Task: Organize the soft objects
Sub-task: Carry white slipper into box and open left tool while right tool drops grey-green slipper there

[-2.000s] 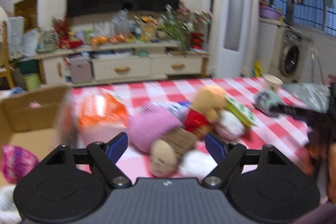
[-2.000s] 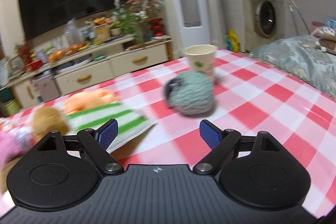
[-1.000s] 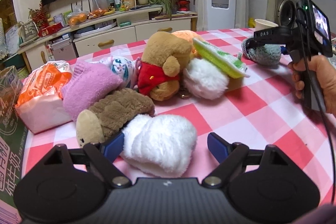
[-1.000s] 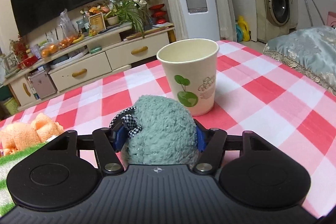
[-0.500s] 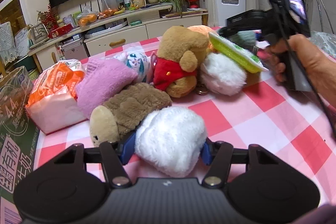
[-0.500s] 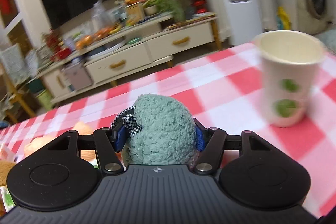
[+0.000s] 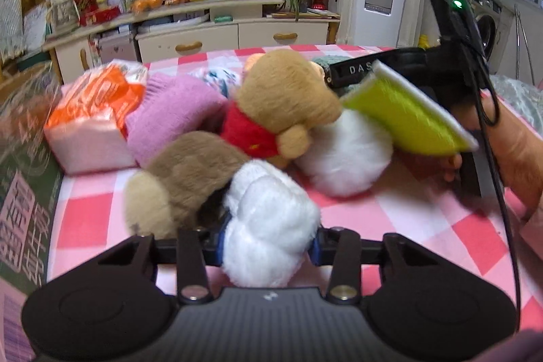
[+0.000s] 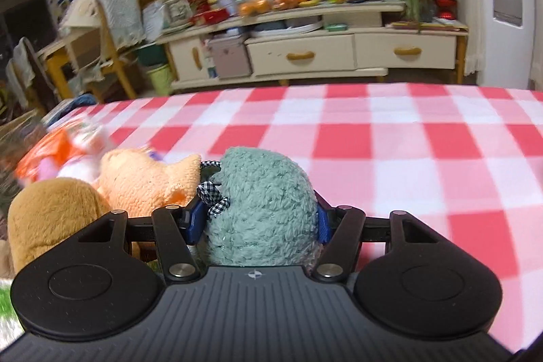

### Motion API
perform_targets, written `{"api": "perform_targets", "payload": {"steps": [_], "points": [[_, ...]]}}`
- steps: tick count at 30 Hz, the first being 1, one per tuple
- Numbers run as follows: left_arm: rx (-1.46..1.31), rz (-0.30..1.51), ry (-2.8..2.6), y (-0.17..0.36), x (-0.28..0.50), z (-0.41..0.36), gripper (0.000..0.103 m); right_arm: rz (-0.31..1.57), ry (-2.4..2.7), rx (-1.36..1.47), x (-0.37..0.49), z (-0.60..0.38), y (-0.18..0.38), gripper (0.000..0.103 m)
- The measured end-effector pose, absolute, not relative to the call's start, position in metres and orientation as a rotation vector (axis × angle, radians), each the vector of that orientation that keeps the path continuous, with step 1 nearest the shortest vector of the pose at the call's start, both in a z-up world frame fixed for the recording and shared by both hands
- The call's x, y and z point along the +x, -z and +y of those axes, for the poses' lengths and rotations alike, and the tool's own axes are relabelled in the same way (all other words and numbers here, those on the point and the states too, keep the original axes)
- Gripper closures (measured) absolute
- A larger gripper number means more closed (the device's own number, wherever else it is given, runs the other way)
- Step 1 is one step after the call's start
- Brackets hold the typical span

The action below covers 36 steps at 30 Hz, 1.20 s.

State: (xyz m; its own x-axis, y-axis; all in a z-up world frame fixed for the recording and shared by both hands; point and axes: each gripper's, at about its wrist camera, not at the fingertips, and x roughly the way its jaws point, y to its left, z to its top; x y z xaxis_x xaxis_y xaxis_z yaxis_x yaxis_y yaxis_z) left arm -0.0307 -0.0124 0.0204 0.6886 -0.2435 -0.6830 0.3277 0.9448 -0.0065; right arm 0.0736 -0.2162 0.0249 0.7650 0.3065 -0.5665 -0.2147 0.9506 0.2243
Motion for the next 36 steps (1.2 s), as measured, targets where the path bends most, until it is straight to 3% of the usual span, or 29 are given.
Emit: {"api": "perform_targets", "payload": {"steps": [9,36], "points": [[0.079,0.739,0.357,-0.020,-0.038,0.001,0.069,0.603,-0.123,0.198,0.031,-0.195,-0.027,0.029],[-0.065,0.625,0.454,-0.056,-0.049,0.035,0.070,0.397,0.051,0.305,-0.068,-0.162,-0.069,0.029]]}}
